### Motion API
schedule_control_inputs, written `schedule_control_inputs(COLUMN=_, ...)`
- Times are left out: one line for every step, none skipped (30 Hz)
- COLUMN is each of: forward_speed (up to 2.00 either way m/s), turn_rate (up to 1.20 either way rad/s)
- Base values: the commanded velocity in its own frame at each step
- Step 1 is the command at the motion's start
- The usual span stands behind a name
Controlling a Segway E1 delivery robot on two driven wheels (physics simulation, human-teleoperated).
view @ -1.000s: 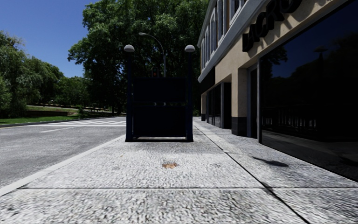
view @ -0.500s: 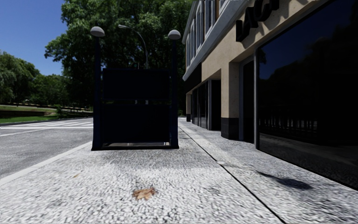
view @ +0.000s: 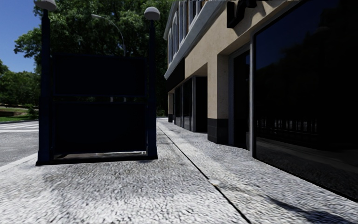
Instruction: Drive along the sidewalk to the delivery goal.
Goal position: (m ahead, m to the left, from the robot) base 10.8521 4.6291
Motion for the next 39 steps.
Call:
schedule_control_inputs(forward_speed=1.52, turn_rate=-0.55)
schedule_control_inputs(forward_speed=1.52, turn_rate=-0.55)
schedule_control_inputs(forward_speed=1.52, turn_rate=-0.55)
schedule_control_inputs(forward_speed=1.51, turn_rate=-0.56)
schedule_control_inputs(forward_speed=1.51, turn_rate=-0.56)
schedule_control_inputs(forward_speed=1.51, turn_rate=-0.56)
schedule_control_inputs(forward_speed=1.51, turn_rate=-0.56)
schedule_control_inputs(forward_speed=1.51, turn_rate=-0.56)
schedule_control_inputs(forward_speed=1.51, turn_rate=-0.56)
schedule_control_inputs(forward_speed=1.51, turn_rate=-0.53)
schedule_control_inputs(forward_speed=1.51, turn_rate=0.0)
schedule_control_inputs(forward_speed=1.51, turn_rate=0.0)
schedule_control_inputs(forward_speed=1.51, turn_rate=0.0)
schedule_control_inputs(forward_speed=1.51, turn_rate=0.0)
schedule_control_inputs(forward_speed=1.51, turn_rate=0.0)
schedule_control_inputs(forward_speed=1.51, turn_rate=0.0)
schedule_control_inputs(forward_speed=1.5, turn_rate=0.0)
schedule_control_inputs(forward_speed=1.49, turn_rate=0.0)
schedule_control_inputs(forward_speed=1.49, turn_rate=0.09)
schedule_control_inputs(forward_speed=1.48, turn_rate=0.23)
schedule_control_inputs(forward_speed=1.48, turn_rate=0.23)
schedule_control_inputs(forward_speed=1.48, turn_rate=0.34)
schedule_control_inputs(forward_speed=1.48, turn_rate=0.37)
schedule_control_inputs(forward_speed=1.48, turn_rate=0.37)
schedule_control_inputs(forward_speed=1.48, turn_rate=0.37)
schedule_control_inputs(forward_speed=1.48, turn_rate=0.37)
schedule_control_inputs(forward_speed=1.48, turn_rate=0.37)
schedule_control_inputs(forward_speed=1.48, turn_rate=0.37)
schedule_control_inputs(forward_speed=1.48, turn_rate=0.37)
schedule_control_inputs(forward_speed=1.48, turn_rate=0.37)
schedule_control_inputs(forward_speed=1.48, turn_rate=0.37)
schedule_control_inputs(forward_speed=1.48, turn_rate=0.37)
schedule_control_inputs(forward_speed=1.48, turn_rate=0.37)
schedule_control_inputs(forward_speed=1.48, turn_rate=0.37)
schedule_control_inputs(forward_speed=1.48, turn_rate=0.37)
schedule_control_inputs(forward_speed=1.48, turn_rate=0.36)
schedule_control_inputs(forward_speed=1.48, turn_rate=0.17)
schedule_control_inputs(forward_speed=1.48, turn_rate=0.0)
schedule_control_inputs(forward_speed=1.48, turn_rate=0.0)
